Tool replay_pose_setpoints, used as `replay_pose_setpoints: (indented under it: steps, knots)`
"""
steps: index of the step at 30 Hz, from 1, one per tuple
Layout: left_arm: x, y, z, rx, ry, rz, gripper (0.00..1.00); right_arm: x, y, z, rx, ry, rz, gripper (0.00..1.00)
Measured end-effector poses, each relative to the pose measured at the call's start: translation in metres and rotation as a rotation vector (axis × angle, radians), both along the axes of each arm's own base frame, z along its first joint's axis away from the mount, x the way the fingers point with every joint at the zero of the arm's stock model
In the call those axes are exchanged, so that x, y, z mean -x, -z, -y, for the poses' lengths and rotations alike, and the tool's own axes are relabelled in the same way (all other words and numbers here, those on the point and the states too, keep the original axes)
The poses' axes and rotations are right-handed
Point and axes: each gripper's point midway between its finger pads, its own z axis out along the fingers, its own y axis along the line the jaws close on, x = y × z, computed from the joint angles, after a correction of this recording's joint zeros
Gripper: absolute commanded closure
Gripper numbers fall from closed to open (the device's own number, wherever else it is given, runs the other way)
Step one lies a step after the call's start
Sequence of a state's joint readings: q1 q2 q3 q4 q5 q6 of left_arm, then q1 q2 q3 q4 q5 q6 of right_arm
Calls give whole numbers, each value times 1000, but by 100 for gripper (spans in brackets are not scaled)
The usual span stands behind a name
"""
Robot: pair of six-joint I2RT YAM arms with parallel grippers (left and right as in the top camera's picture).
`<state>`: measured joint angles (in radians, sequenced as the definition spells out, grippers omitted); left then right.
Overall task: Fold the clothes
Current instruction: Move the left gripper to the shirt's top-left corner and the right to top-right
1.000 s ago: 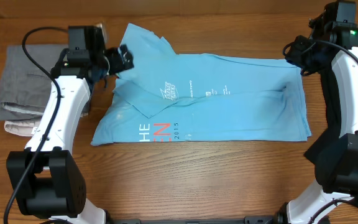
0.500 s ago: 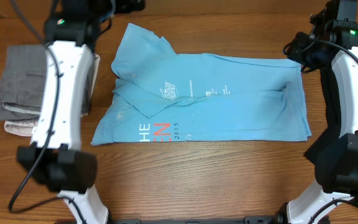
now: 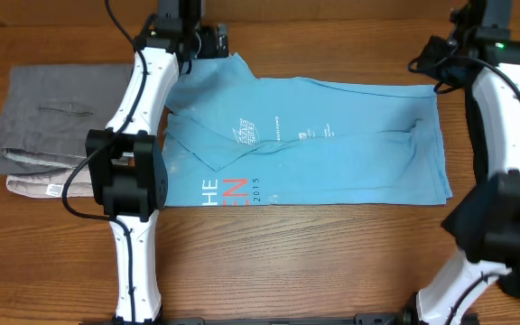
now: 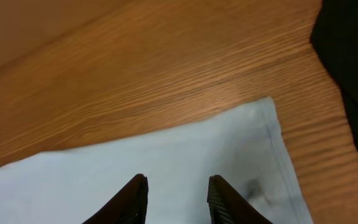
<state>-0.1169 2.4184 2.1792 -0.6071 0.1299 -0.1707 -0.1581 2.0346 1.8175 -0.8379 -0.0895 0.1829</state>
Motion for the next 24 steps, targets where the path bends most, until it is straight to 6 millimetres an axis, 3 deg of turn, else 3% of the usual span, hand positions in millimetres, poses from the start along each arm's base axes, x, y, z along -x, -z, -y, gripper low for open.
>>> replay_pose_setpoints:
  steps: [4, 8, 13, 20, 24]
  knots:
    - [-3, 1, -14, -28, -14, 8, 0, -16, 53, 20, 7, 36, -41, 64]
    - [-6, -1, -23, -61, -14, 24, 0, -18, 91, 46, 6, 81, -74, 64]
    - [-15, -9, -32, -95, 2, 80, 0, -16, 104, 65, 17, 103, -85, 64]
    - [-34, -20, -36, -106, -2, 180, 0, -21, 102, 69, 53, 87, -64, 63]
    - [-47, -1, -35, -103, -4, 209, 11, -22, 103, 70, 61, 83, -64, 63]
